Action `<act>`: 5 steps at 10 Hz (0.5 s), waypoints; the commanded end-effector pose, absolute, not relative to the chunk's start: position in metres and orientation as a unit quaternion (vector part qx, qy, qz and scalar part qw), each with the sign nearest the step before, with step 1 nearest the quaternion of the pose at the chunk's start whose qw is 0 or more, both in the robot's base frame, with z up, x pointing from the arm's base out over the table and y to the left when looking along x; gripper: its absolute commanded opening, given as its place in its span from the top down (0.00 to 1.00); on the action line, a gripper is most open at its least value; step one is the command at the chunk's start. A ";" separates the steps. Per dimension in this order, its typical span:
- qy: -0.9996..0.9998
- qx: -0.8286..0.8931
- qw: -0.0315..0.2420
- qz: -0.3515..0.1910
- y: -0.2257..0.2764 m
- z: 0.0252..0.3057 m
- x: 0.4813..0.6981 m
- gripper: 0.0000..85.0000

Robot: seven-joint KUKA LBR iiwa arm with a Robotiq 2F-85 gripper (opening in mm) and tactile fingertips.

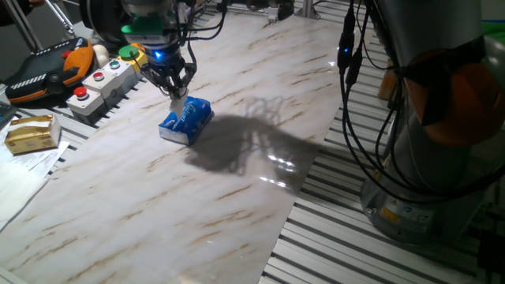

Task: Pull out a napkin

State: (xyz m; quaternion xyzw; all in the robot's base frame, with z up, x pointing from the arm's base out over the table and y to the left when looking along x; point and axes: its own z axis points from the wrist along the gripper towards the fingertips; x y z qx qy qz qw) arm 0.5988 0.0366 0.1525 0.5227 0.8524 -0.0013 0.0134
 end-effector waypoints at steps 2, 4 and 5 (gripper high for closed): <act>0.880 0.474 0.015 -0.007 0.044 0.151 0.599 0.99; 0.893 0.450 0.017 -0.014 0.053 0.149 0.599 0.99; 0.897 0.441 0.019 -0.021 0.057 0.149 0.599 0.99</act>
